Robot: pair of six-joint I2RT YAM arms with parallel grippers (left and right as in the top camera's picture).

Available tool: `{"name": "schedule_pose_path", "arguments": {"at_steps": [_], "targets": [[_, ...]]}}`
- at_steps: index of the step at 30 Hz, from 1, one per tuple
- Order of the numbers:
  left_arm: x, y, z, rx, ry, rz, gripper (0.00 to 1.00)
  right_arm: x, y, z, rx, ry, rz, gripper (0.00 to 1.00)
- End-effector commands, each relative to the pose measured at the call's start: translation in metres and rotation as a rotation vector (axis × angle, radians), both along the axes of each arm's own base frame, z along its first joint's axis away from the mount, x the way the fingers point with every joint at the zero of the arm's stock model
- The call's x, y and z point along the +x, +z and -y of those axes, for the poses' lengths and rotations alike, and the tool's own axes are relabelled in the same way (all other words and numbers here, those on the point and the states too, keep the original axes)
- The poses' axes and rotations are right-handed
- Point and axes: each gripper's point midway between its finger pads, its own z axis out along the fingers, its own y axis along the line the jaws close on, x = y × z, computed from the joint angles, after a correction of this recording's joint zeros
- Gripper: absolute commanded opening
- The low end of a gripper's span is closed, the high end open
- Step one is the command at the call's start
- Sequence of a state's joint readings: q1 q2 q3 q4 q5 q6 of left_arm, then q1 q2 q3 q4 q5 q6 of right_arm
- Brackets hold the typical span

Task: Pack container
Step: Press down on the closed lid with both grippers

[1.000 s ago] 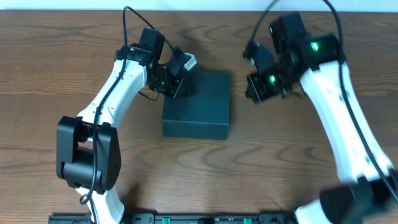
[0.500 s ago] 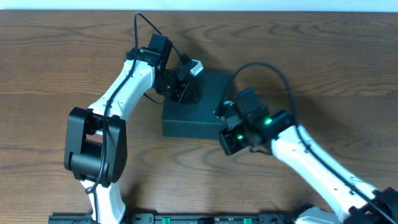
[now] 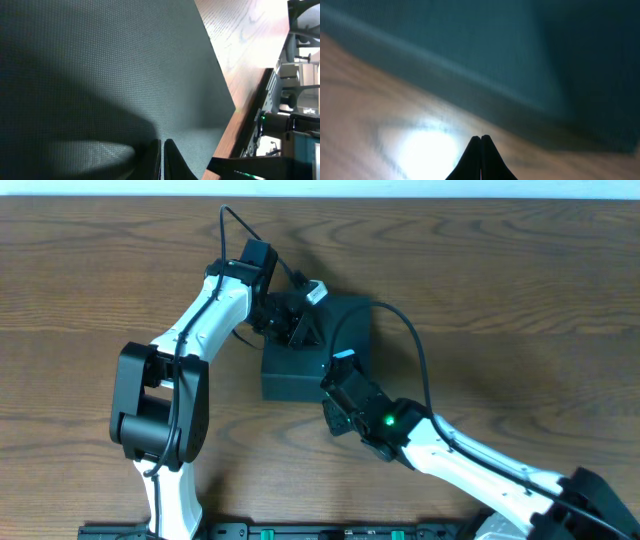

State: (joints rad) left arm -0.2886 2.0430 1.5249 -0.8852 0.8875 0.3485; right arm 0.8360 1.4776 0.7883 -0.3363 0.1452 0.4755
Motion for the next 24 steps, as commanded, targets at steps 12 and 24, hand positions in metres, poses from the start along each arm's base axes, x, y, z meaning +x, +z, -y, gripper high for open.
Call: {"name": "schedule_pose_path", "arguments": {"at_steps": [12, 24], "targets": [[-0.008, -0.026, -0.001, 0.023, -0.015, -0.076, 0.06, 0.034, -0.041, 0.002, -0.061, -0.151, 0.095, 0.02], [0.006, -0.015, -0.009, 0.019, 0.04, -0.077, 0.06, 0.04, 0.075, 0.004, 0.049, -0.098, 0.256, 0.01]]}}
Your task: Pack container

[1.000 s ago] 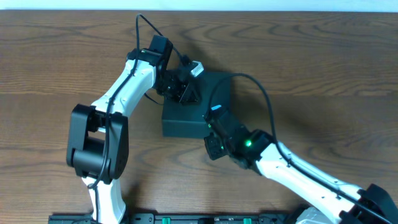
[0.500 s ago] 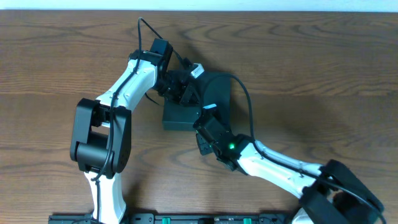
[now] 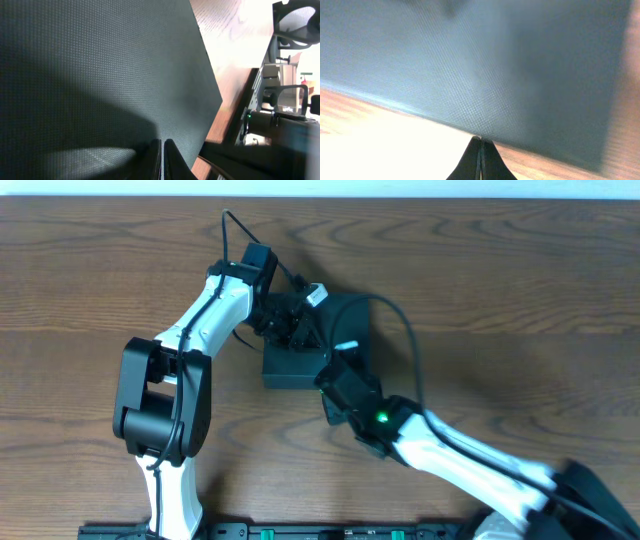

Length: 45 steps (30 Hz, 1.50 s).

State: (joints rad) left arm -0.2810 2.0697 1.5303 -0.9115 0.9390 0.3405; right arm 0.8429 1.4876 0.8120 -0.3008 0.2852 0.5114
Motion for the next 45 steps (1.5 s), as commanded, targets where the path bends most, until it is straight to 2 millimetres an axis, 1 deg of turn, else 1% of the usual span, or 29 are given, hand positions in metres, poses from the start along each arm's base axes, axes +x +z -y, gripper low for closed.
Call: {"name": "schedule_pose_path", "arguments": {"at_steps": [1, 2, 4, 5, 6, 8, 10, 11, 12, 13, 14, 15, 16, 17, 18, 19, 20, 23, 25, 30, 40, 43, 45], "targets": [[0.014, -0.007, -0.012, 0.052, 0.035, -0.001, 0.06, 0.017, 0.073, 0.002, 0.083, -0.001, 0.169, 0.01], [0.02, 0.001, -0.014, 0.053, 0.044, 0.02, 0.06, 0.019, 0.089, 0.01, 0.106, -0.014, 0.2, 0.01], [0.032, 0.022, -0.021, 0.062, 0.061, 0.065, 0.06, 0.023, 0.114, 0.03, 0.126, -0.051, 0.256, 0.02], [0.038, 0.032, -0.026, 0.072, 0.072, 0.091, 0.06, 0.025, 0.122, 0.041, 0.127, -0.07, 0.273, 0.01], [0.044, 0.045, -0.032, 0.09, 0.087, 0.128, 0.06, 0.028, 0.13, 0.056, 0.12, -0.093, 0.295, 0.02], [0.06, 0.072, -0.054, 0.162, 0.136, 0.233, 0.06, 0.032, 0.141, 0.09, 0.093, -0.158, 0.314, 0.03], [0.07, 0.095, -0.079, 0.225, 0.207, 0.315, 0.06, 0.032, 0.146, 0.121, 0.077, -0.232, 0.316, 0.16], [0.073, 0.107, -0.092, 0.249, 0.248, 0.347, 0.06, 0.031, 0.149, 0.135, 0.067, -0.26, 0.32, 0.19], [0.075, 0.115, -0.104, 0.27, 0.29, 0.364, 0.06, 0.03, 0.151, 0.145, 0.063, -0.286, 0.323, 0.25], [0.078, 0.124, -0.118, 0.302, 0.348, 0.383, 0.06, 0.028, 0.155, 0.155, 0.068, -0.311, 0.328, 0.4], [0.082, 0.132, -0.134, 0.336, 0.414, 0.395, 0.06, 0.027, 0.158, 0.161, 0.081, -0.324, 0.333, 0.59], [0.085, 0.138, -0.146, 0.36, 0.466, 0.407, 0.06, 0.026, 0.162, 0.164, 0.096, -0.33, 0.339, 0.72], [0.087, 0.144, -0.156, 0.374, 0.502, 0.421, 0.1, 0.026, 0.165, 0.167, 0.108, -0.337, 0.346, 0.81], [0.088, 0.15, -0.164, 0.379, 0.525, 0.439, 0.32, 0.026, 0.167, 0.17, 0.11, -0.347, 0.352, 0.99], [0.09, 0.155, -0.171, 0.384, 0.545, 0.458, 0.57, 0.026, 0.169, 0.174, 0.107, -0.359, 0.36, 0.99], [0.094, 0.159, -0.178, 0.389, 0.564, 0.478, 0.95, 0.026, 0.169, 0.177, 0.099, -0.372, 0.367, 0.99], [0.097, 0.16, -0.182, 0.398, 0.577, 0.491, 0.95, 0.027, 0.17, 0.179, 0.092, -0.383, 0.373, 0.99], [0.109, 0.159, -0.196, 0.452, 0.613, 0.534, 0.95, 0.025, 0.167, 0.179, 0.087, -0.378, 0.357, 0.99], [0.113, 0.16, -0.196, 0.455, 0.618, 0.549, 0.95, 0.024, 0.165, 0.179, 0.083, -0.378, 0.351, 0.99], [0.112, 0.159, -0.196, 0.456, 0.616, 0.545, 0.95, 0.021, 0.16, 0.18, 0.069, -0.377, 0.328, 0.99], [0.112, 0.159, -0.196, 0.456, 0.616, 0.545, 0.95, 0.021, 0.158, 0.18, 0.065, -0.377, 0.321, 0.99], [0.114, 0.157, -0.204, 0.499, 0.633, 0.552, 0.95, 0.021, 0.158, 0.18, 0.065, -0.377, 0.321, 0.99], [0.11, 0.157, -0.208, 0.518, 0.639, 0.543, 0.95, 0.021, 0.158, 0.18, 0.065, -0.377, 0.321, 0.99]]}}
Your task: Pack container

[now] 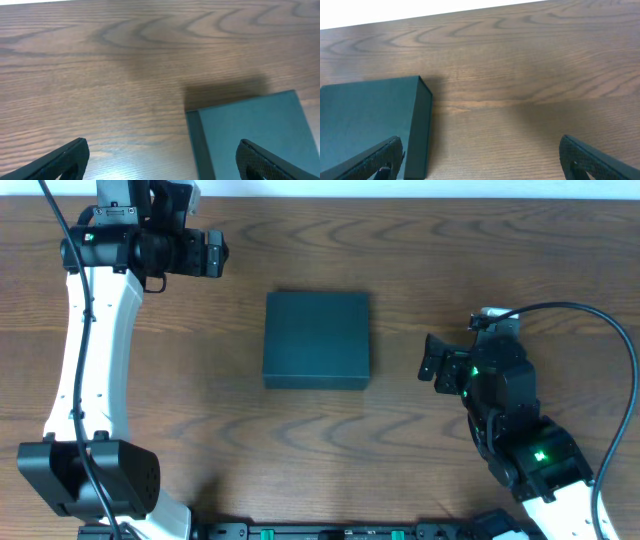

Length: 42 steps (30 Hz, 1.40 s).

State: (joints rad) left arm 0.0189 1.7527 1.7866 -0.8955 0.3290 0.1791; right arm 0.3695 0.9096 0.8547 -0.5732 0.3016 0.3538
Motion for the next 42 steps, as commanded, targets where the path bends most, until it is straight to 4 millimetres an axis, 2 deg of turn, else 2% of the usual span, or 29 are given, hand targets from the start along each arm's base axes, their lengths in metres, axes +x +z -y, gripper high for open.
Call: {"name": "schedule_pose_path", "arguments": {"at_steps": [1, 4, 9, 12, 15, 18, 22, 26, 30, 34, 42], "targets": [[-0.004, -0.004, -0.013, 0.049, 0.048, -0.027, 0.95, 0.001, 0.002, 0.004, -0.011, -0.007, 0.002, 0.99], [-0.026, 0.004, -0.025, 0.127, 0.093, -0.06, 0.95, 0.001, 0.002, 0.004, -0.011, -0.007, 0.002, 0.99], [-0.062, 0.063, -0.038, 0.196, 0.153, 0.068, 0.95, 0.001, 0.002, 0.004, -0.011, -0.007, 0.002, 0.99], [-0.094, 0.094, -0.048, 0.233, 0.196, 0.134, 0.95, 0.001, 0.002, 0.004, -0.011, -0.007, 0.002, 0.99], [-0.132, 0.108, -0.055, 0.263, 0.221, 0.179, 0.95, 0.001, 0.002, 0.004, -0.011, -0.007, 0.002, 0.99], [-0.161, 0.105, -0.058, 0.259, 0.241, 0.217, 0.95, 0.001, 0.002, 0.004, -0.011, -0.007, 0.002, 0.99], [-0.192, 0.088, -0.054, 0.23, 0.241, 0.287, 0.95, 0.001, 0.002, 0.004, -0.011, -0.007, 0.002, 0.99], [-0.219, 0.055, -0.05, 0.194, 0.243, 0.361, 0.95, 0.001, 0.002, 0.004, -0.011, -0.007, 0.002, 0.99], [-0.236, 0.015, -0.05, 0.145, 0.29, 0.395, 0.95, 0.001, 0.002, 0.004, -0.011, -0.007, 0.002, 0.99], [-0.243, -0.026, -0.049, 0.091, 0.324, 0.442, 0.95, 0.001, 0.002, 0.004, -0.011, -0.007, 0.002, 0.99], [-0.239, -0.094, -0.057, 0.021, 0.423, 0.491, 0.95, 0.001, 0.002, 0.004, -0.011, -0.007, 0.002, 0.99]]}}
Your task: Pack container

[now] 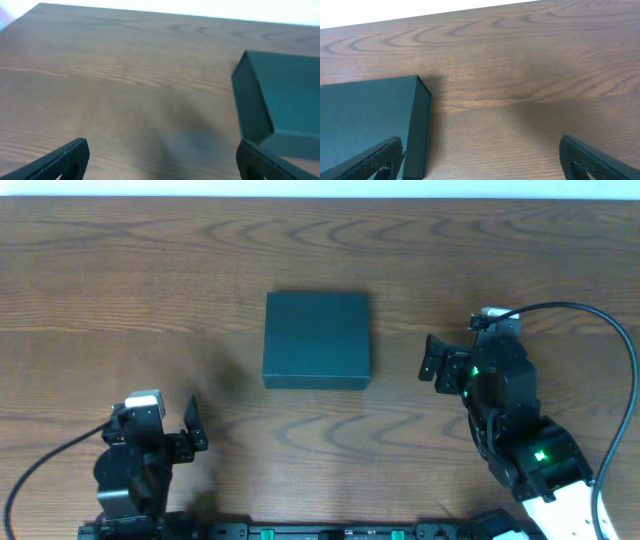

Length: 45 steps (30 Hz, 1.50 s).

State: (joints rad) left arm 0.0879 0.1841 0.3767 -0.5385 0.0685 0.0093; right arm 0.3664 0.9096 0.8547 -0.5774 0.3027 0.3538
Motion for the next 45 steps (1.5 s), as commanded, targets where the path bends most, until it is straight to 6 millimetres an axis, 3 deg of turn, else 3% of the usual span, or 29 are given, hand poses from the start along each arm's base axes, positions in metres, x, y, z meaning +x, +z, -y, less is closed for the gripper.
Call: {"name": "schedule_pose_path", "arguments": {"at_steps": [1, 15, 45], "targets": [[0.0, -0.019, -0.004, -0.055, 0.042, 0.016, 0.95, 0.001, 0.002, 0.002, -0.009, -0.003, 0.006, 0.99], [0.0, -0.061, -0.011, -0.055, 0.084, 0.005, 0.95, 0.001, 0.002, 0.002, -0.009, -0.003, 0.006, 0.99], [0.0, -0.062, -0.013, -0.04, 0.089, 0.002, 0.95, 0.001, 0.002, 0.002, -0.009, -0.003, 0.006, 0.99]]}}
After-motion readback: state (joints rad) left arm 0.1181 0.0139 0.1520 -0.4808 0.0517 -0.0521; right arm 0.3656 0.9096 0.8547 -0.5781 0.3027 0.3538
